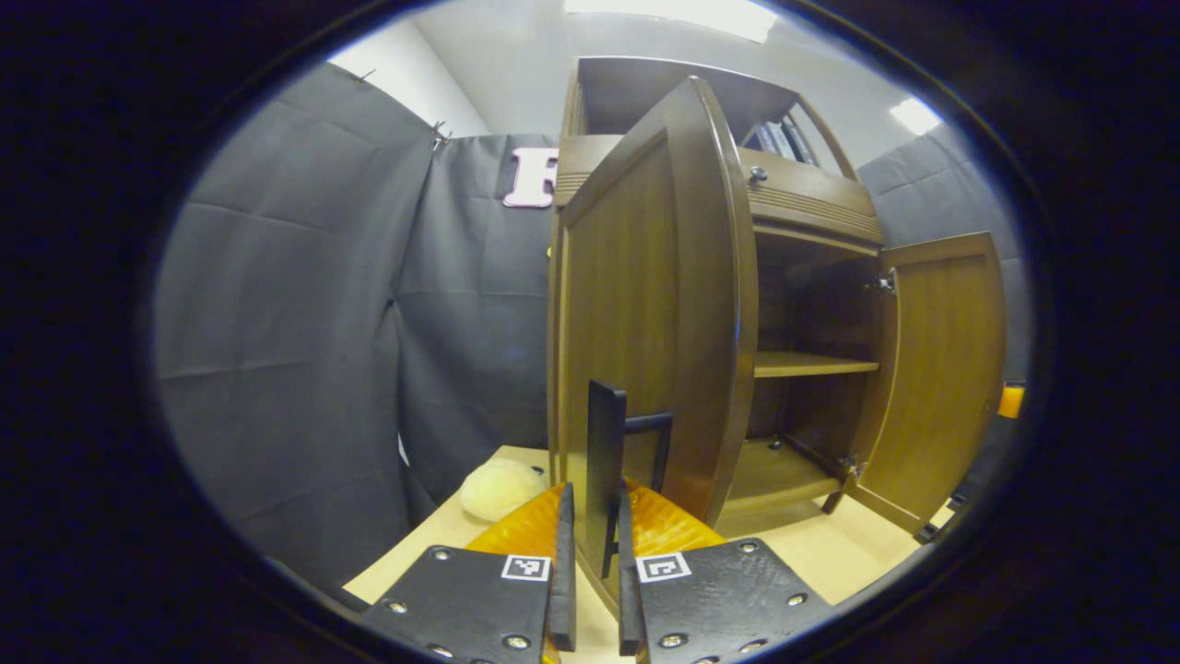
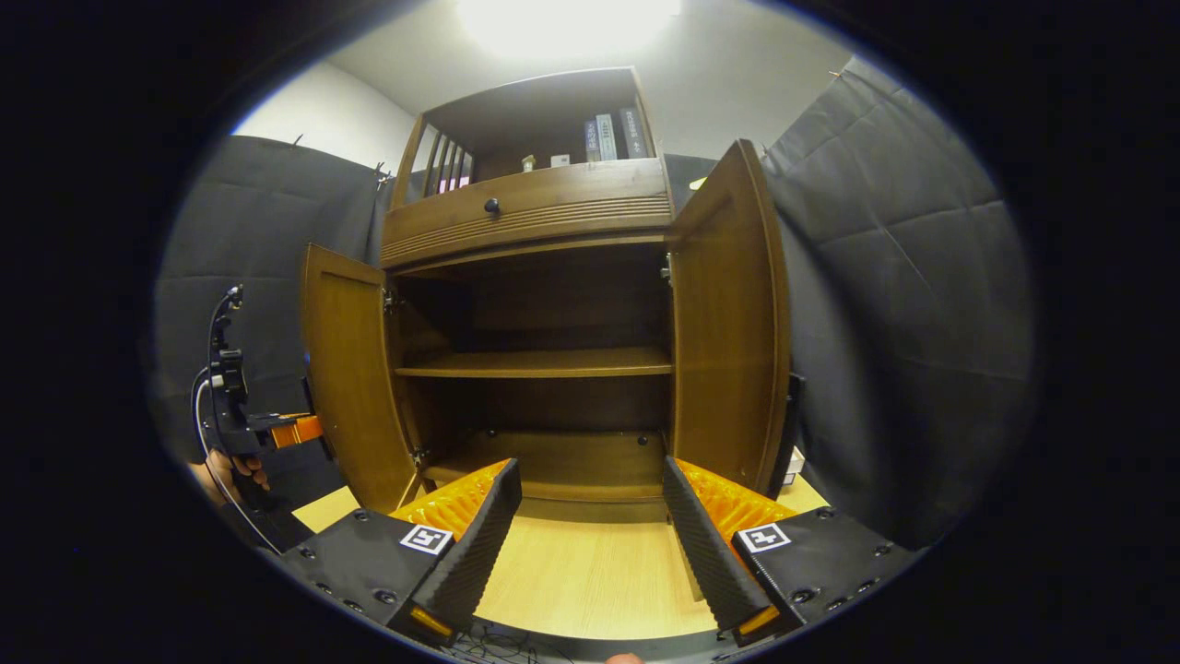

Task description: Open the right door of the double-door shoe cabinet with the right hand, and open the left door with the left hand.

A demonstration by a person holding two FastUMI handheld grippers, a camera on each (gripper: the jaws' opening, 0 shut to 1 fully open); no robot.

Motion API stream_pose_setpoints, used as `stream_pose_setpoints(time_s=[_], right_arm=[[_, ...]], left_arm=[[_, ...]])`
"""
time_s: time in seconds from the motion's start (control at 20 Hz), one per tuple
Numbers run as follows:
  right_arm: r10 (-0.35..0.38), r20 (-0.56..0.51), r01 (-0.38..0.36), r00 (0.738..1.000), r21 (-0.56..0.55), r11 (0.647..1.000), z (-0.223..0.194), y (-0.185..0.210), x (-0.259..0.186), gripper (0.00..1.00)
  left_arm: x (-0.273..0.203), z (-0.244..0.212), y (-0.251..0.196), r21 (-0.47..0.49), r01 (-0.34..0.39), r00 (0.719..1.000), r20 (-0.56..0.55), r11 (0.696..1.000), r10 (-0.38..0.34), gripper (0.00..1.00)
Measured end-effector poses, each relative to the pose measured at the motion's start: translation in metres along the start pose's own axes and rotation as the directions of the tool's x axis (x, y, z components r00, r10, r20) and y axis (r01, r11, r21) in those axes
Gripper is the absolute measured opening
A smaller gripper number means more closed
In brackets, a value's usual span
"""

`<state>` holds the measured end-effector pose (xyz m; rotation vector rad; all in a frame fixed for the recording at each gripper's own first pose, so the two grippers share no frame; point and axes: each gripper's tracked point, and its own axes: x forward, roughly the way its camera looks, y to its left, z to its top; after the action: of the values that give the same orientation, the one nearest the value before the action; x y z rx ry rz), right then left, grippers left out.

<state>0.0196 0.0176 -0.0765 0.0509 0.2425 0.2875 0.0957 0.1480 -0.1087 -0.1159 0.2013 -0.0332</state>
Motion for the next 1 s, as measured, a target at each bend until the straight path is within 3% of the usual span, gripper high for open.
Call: stream_pose_setpoints(time_s=[0.25,0.8,1.0], right_arm=[[0.028,0.000,-0.028,1.000,-0.009,1.000,0.001,0.025,0.011,0.92],[0.047,0.024,-0.046,0.999,-0.017,0.999,0.002,0.072,0.022,0.93],[0.069,0.033,-0.069,0.997,-0.002,0.998,0.004,0.077,0.019,0.93]], left_arm=[[-0.006,0.002,0.025,0.005,-0.028,1.000,0.007,1.000,0.028,0.16],[-0.020,0.000,0.095,0.037,-0.052,0.999,0.016,0.998,0.052,0.20],[-0.039,0.004,0.119,0.029,-0.118,0.993,0.032,0.993,0.117,0.20]])
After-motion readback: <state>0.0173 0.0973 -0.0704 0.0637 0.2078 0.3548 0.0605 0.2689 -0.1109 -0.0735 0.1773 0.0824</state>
